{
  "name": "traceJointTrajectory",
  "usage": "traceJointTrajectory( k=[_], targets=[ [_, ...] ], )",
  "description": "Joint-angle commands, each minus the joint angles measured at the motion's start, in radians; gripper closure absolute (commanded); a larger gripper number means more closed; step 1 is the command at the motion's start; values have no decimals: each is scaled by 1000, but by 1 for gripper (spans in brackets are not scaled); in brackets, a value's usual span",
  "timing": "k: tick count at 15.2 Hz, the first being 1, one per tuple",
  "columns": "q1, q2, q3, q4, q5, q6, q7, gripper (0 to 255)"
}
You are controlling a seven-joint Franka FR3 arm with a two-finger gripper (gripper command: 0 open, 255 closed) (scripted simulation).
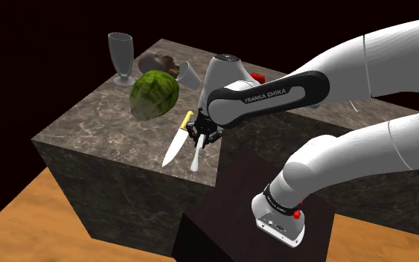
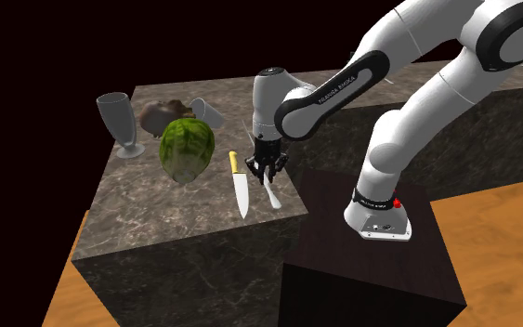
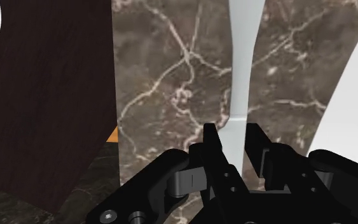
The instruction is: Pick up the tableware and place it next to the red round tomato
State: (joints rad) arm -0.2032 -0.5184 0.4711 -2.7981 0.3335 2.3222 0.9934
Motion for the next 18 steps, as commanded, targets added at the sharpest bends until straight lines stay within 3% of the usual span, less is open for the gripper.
traceJointTrajectory(
  k=[1, 18],
  targets=[
    [0, 0, 0, 0, 0, 0, 0, 255],
    [-1, -142, -64, 132, -37, -273, 4, 255]
  ],
)
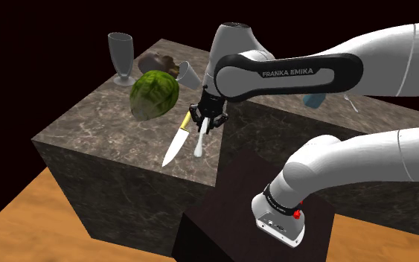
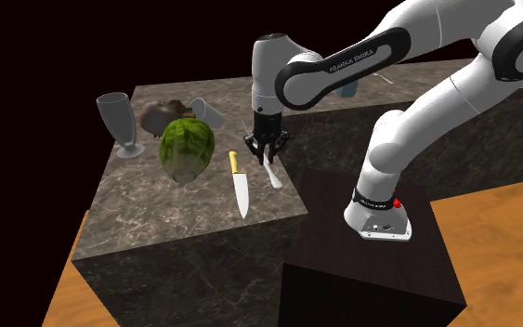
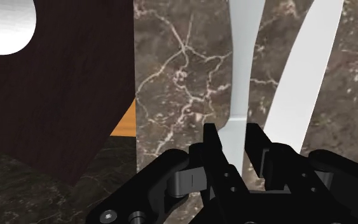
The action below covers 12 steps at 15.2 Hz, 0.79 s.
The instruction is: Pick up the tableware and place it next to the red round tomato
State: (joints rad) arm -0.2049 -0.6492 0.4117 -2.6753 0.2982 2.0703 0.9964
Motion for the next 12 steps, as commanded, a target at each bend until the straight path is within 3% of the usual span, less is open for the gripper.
traceJointTrajectory(
  k=[1, 12],
  targets=[
    [0, -17, -8, 19, -5, -37, 1, 255],
    [-8, -55, -44, 142, -33, -198, 7, 255]
  ],
)
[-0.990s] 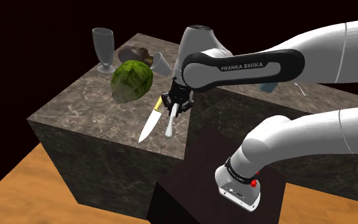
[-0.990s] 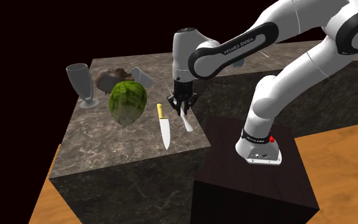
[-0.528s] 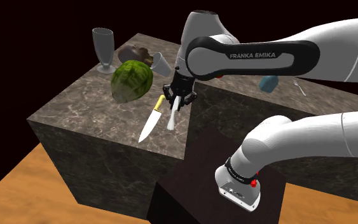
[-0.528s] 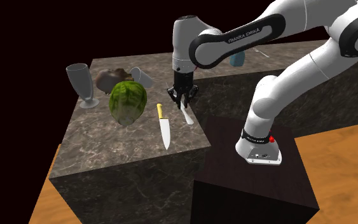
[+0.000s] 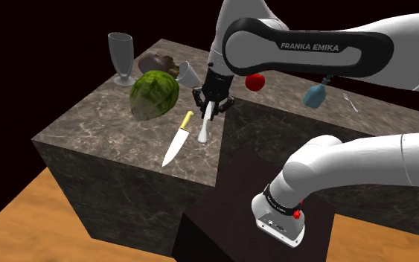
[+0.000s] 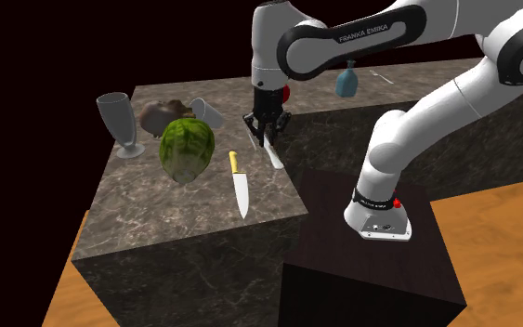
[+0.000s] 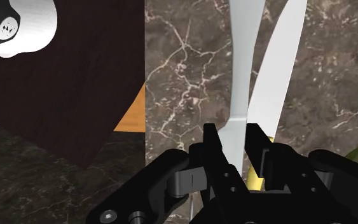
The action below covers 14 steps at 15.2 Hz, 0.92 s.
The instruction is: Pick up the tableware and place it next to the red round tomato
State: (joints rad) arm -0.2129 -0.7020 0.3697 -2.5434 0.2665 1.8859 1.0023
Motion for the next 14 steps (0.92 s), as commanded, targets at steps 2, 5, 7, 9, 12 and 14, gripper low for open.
traceJointTrajectory(
  k=[2, 5, 7, 9, 12, 14],
  targets=[
    [-2, -5, -8, 35, -7, -41, 3, 255],
    [-5, -8, -16, 71, -13, -79, 5, 255],
    [-22, -25, -61, 52, -38, -84, -45, 255],
    [-41, -37, -106, 36, -65, -87, -95, 255],
    [-73, -45, -173, 22, -108, -89, -170, 255],
    [-96, -43, -217, 19, -137, -88, -219, 255]
  ],
)
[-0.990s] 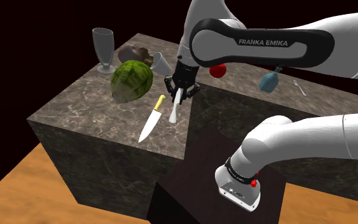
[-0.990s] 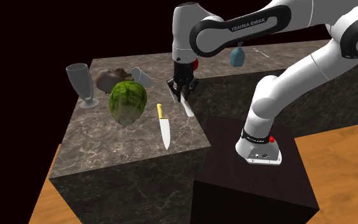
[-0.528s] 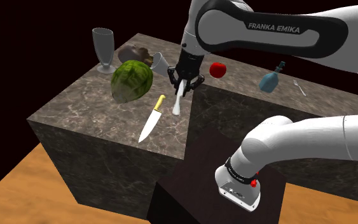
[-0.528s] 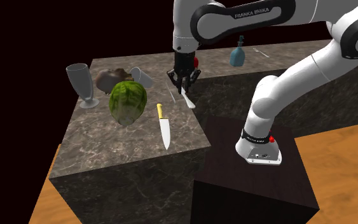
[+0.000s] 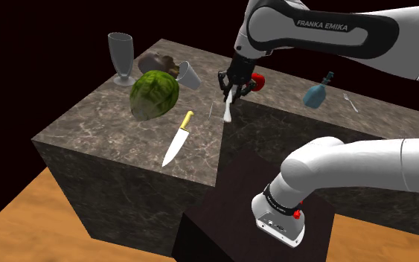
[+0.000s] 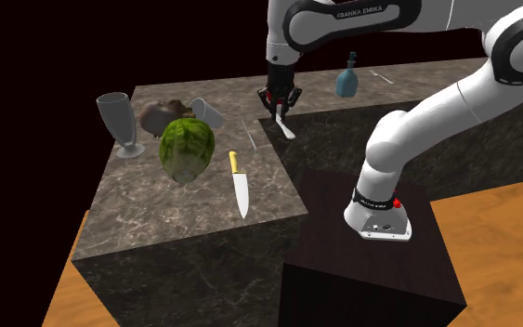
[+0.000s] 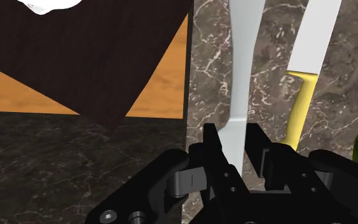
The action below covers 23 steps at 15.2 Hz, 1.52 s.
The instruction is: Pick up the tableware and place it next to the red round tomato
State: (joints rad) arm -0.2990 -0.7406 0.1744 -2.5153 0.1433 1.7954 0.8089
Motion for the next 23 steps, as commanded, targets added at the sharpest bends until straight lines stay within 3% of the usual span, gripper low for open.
traceJointTrajectory(
  k=[1, 13, 23],
  targets=[
    [-22, -1, -43, -9, -29, 4, -50, 255],
    [-149, 137, -293, 83, -186, 42, -337, 255],
    [-211, 364, -480, 283, -232, 74, -571, 255]
  ],
)
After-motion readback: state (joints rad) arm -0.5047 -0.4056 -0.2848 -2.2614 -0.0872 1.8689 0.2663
